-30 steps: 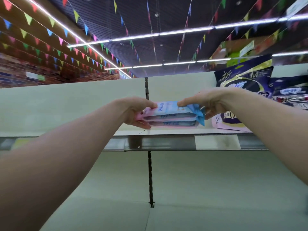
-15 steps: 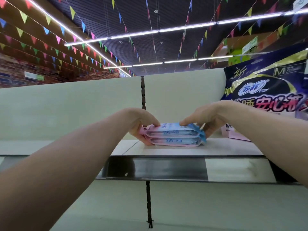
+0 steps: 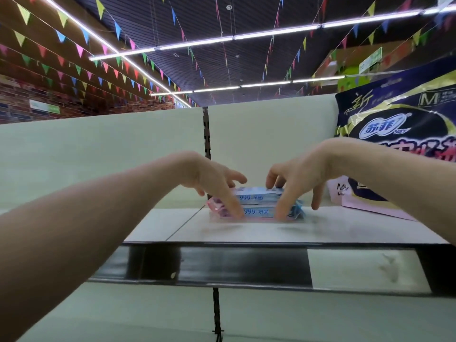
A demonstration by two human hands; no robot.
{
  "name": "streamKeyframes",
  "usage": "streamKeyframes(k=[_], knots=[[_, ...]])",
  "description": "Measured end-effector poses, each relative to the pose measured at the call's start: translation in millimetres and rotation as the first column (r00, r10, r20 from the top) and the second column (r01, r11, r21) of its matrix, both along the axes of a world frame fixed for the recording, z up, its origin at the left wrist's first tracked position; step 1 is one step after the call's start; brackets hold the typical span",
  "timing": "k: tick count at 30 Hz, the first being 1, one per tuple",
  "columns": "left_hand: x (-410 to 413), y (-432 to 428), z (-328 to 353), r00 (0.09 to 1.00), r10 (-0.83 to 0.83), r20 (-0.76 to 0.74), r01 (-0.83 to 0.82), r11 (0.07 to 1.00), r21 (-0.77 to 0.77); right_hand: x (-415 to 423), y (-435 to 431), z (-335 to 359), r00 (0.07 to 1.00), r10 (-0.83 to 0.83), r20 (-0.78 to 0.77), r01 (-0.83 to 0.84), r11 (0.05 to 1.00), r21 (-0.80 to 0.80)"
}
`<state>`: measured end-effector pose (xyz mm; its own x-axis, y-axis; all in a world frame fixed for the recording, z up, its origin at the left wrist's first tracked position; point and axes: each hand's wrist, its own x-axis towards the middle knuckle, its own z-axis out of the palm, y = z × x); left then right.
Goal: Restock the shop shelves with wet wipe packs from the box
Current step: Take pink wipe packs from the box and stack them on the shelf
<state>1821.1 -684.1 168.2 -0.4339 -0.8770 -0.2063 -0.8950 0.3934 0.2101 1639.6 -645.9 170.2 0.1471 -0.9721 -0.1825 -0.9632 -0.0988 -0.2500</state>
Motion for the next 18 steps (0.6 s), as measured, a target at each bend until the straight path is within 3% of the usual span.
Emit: streamKeyframes(k=[3, 14, 18], knots=[[-9, -9, -11, 0.998, -0.017, 0.056, 0.023, 0.995, -0.101, 5, -11, -9, 0.996, -0.010, -0.093, 0.005, 0.998, -0.058], [-11, -59, -6, 0.944, 0.088, 0.317, -0.006, 0.968, -0.250, 16, -66, -18, 0.991, 0.022, -0.134, -0.048, 0.980, -0.191], [-12, -70, -10, 0.962, 0.066, 0.266, 0.007, 0.965, -0.264, 10, -77, -25, 0.997, 0.016, -0.073, -0.033, 0.970, -0.241]])
